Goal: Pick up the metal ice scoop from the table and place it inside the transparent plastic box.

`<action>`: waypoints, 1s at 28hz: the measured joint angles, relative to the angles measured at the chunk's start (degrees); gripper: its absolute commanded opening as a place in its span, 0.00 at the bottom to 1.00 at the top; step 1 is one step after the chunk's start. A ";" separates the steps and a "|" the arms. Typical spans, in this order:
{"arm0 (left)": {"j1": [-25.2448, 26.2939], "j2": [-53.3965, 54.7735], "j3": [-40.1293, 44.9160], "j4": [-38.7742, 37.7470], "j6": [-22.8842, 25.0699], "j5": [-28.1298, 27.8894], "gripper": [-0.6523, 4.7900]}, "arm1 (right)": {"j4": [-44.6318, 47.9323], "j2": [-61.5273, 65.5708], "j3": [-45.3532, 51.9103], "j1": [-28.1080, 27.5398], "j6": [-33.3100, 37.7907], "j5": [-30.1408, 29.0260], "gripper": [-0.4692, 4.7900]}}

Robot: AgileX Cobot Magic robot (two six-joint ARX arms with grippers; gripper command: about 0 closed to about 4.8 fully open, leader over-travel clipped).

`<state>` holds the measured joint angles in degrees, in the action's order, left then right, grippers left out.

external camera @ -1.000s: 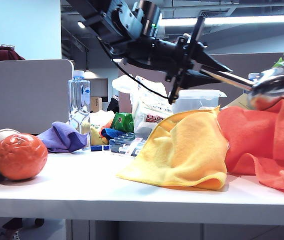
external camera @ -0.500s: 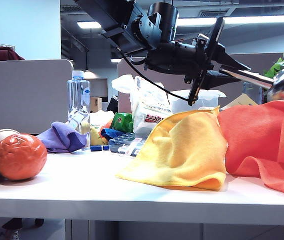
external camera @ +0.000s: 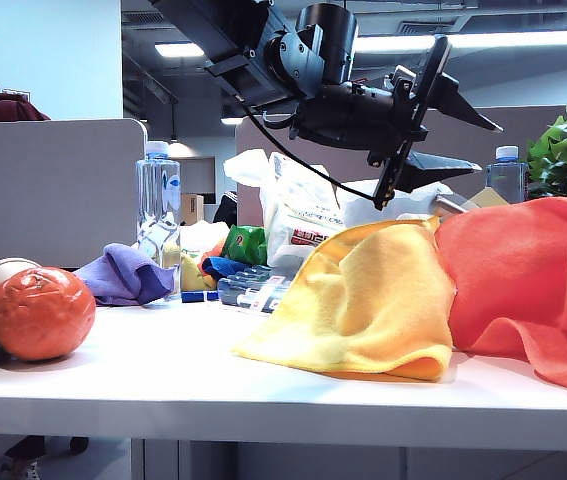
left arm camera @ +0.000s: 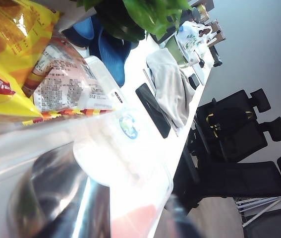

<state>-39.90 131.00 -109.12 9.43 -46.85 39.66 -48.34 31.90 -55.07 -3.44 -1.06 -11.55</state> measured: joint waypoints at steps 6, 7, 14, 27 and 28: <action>0.00 0.00 -0.04 0.02 0.07 0.22 0.87 | 0.20 0.04 0.00 0.00 0.00 0.00 0.09; 0.02 0.00 -0.07 0.02 0.07 0.22 0.87 | 0.44 0.07 0.00 0.00 0.00 0.00 0.09; 1.07 -0.31 -0.15 0.04 0.09 2.60 0.86 | 1.20 0.31 0.00 0.00 0.37 -0.04 0.09; 7.85 -4.09 -0.50 -0.09 0.87 19.69 0.11 | 1.36 3.43 0.02 0.20 0.92 -4.98 0.09; 8.02 -4.35 -0.48 -1.92 1.03 20.81 0.11 | 1.36 4.22 0.02 0.24 1.09 -6.03 0.09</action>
<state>-31.88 126.65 -109.60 7.51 -45.82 60.47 -46.98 36.12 -55.05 -3.20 0.03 -17.58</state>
